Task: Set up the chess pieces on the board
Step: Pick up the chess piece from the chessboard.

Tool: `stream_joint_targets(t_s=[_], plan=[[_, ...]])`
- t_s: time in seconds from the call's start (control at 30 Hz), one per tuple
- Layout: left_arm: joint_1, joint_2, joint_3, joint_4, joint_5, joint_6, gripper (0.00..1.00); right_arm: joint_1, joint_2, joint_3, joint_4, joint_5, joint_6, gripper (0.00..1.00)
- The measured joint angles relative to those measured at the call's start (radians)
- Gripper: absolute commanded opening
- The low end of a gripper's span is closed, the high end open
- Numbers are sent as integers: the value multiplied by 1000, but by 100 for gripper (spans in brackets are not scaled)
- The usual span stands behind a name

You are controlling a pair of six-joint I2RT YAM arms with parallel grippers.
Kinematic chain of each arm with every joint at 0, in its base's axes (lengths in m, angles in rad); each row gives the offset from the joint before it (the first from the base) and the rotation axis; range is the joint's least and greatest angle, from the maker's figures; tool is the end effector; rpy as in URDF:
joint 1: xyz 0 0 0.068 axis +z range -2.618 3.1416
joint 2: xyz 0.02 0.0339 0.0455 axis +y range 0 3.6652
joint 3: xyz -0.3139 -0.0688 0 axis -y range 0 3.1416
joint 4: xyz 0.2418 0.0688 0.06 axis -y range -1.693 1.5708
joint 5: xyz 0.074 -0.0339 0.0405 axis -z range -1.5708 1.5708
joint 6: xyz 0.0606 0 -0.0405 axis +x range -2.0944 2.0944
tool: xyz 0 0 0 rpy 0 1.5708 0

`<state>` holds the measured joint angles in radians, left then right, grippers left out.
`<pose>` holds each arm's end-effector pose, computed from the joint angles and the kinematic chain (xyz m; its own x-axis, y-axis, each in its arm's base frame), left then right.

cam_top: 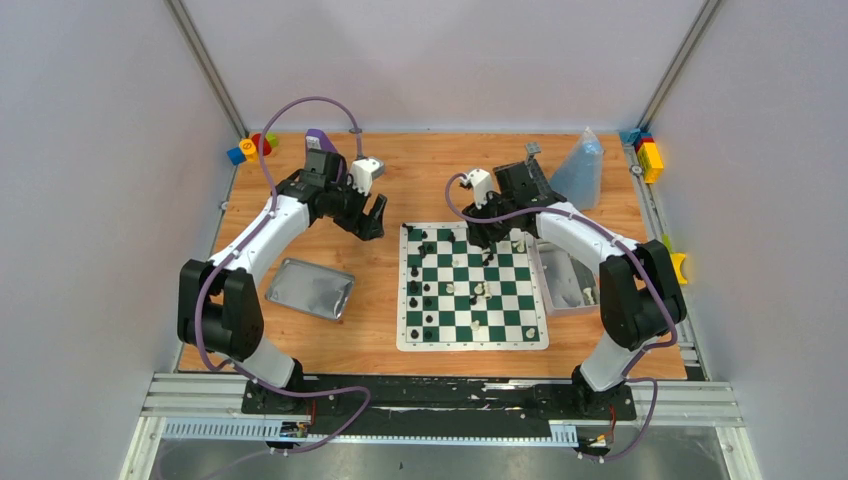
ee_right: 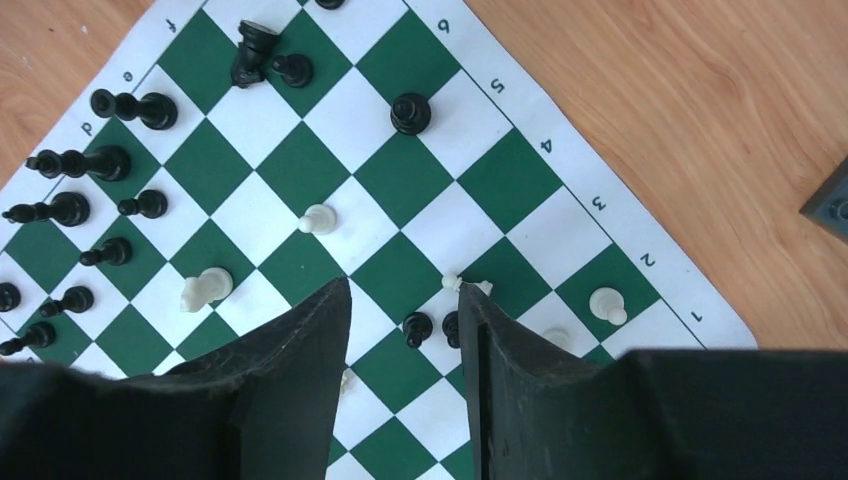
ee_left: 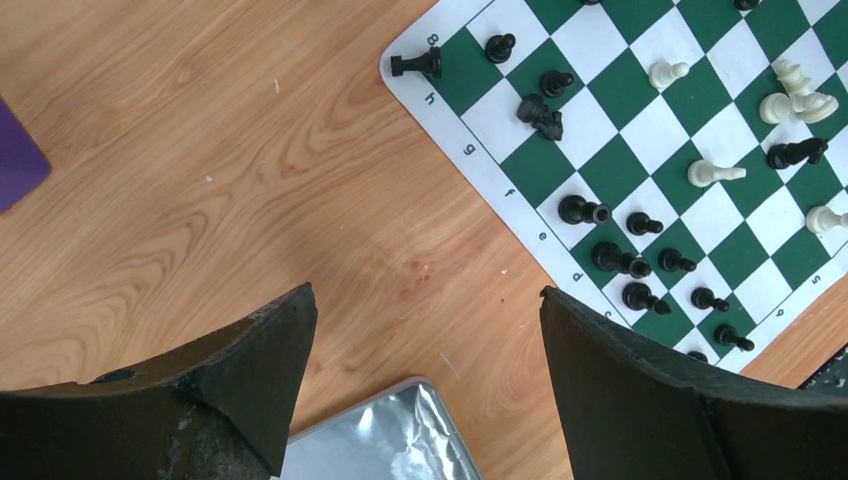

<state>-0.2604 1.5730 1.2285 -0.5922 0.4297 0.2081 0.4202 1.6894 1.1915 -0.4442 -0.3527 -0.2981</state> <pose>0.3269 -0.1132 0.2982 -0.6640 0.3713 -0.6490 0.6232 0.7545 -0.2060 0.3340 0.1722 0.2566 -0.5390 -0.5427 -0.6442 -0.7601 0.6429 0.0943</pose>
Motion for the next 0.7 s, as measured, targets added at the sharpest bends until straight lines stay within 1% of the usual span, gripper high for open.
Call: stream_joint_targets(t_s=[0.13,0.4,0.7], plan=[[0,-23,-14,-2,-10,8,90,0,0,-16,-15,31,-3,36],[0,-23,-19,-2,-17,11,90,0,0,-55,-32,109,-3,27],[0,-23,-19,-2,-18,14,90,-16,26,-57,-33,128,-3,25]])
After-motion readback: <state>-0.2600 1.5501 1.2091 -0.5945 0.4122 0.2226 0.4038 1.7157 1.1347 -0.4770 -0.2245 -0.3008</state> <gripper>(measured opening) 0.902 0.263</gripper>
